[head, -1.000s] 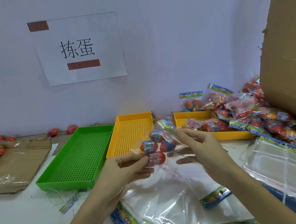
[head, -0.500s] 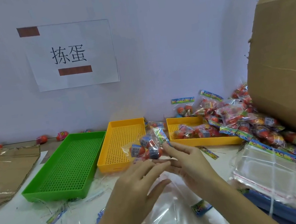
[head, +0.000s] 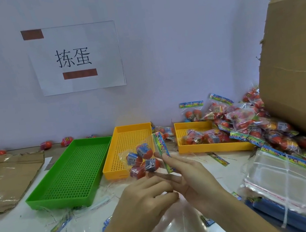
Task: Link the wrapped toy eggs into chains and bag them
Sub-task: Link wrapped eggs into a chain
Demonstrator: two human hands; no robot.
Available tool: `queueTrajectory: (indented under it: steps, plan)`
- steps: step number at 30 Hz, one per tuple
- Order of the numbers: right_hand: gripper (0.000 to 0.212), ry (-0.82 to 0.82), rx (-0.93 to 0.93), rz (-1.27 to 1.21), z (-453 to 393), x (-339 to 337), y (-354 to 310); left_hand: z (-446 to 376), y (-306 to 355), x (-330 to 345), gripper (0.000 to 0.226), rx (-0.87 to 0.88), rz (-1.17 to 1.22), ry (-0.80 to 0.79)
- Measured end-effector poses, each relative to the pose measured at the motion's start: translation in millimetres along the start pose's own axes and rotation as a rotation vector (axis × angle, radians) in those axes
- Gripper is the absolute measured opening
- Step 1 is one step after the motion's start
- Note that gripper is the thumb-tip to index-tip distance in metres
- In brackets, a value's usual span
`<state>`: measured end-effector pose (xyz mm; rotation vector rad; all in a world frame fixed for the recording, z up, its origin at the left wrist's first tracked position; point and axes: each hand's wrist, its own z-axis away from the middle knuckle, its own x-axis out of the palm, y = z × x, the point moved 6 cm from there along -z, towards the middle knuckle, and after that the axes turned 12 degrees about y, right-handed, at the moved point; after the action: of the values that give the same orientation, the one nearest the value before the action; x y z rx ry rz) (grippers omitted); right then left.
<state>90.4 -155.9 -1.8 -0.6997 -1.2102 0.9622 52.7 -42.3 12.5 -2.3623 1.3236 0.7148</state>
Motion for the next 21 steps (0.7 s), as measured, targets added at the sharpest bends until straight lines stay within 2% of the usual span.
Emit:
queueTrajectory:
  steps: [2,4,6,9,10,12,14,15,16,17,19,20,21]
  plan:
    - [0.027,0.033,-0.068,-0.026,-3,-4,-9,3,-8,3,0.005,-0.051,0.052,-0.068]
    - [0.021,0.108,-0.204,0.007,-6,-14,-27,9,-22,3,0.012,-0.137,0.086,-0.119]
    - [0.018,0.22,-0.322,0.035,-8,-28,-47,16,-41,-1,0.026,-0.259,0.075,-0.155]
    - [0.02,0.405,-0.417,0.059,-15,-55,-73,29,-64,-8,0.022,-0.373,0.023,-0.224]
    - [0.019,0.456,-0.432,0.086,-18,-63,-80,32,-68,-9,0.029,-0.396,-0.021,-0.263]
    - [0.015,0.539,-0.447,0.14,-25,-78,-94,36,-73,-11,0.055,-0.448,-0.11,-0.295]
    - [0.015,0.593,-0.452,0.185,-34,-92,-109,25,-73,-20,0.069,-0.474,-0.17,-0.225]
    - [0.017,0.613,-0.45,0.196,-39,-98,-116,19,-72,-26,0.06,-0.458,-0.193,-0.139]
    - [0.018,0.634,-0.449,0.193,-45,-105,-124,14,-71,-33,0.038,-0.451,-0.232,-0.059]
    - [0.019,0.653,-0.449,0.18,-52,-112,-132,13,-73,-38,0.027,-0.462,-0.247,-0.011]
    - [0.022,0.702,-0.447,0.138,-64,-126,-147,18,-83,-39,0.056,-0.606,-0.224,-0.039]
    - [0.024,0.731,-0.451,0.118,-69,-133,-154,20,-86,-41,0.056,-0.648,-0.204,-0.06]
    - [0.027,0.761,-0.459,0.102,-72,-140,-161,23,-88,-41,0.044,-0.663,-0.184,-0.07]
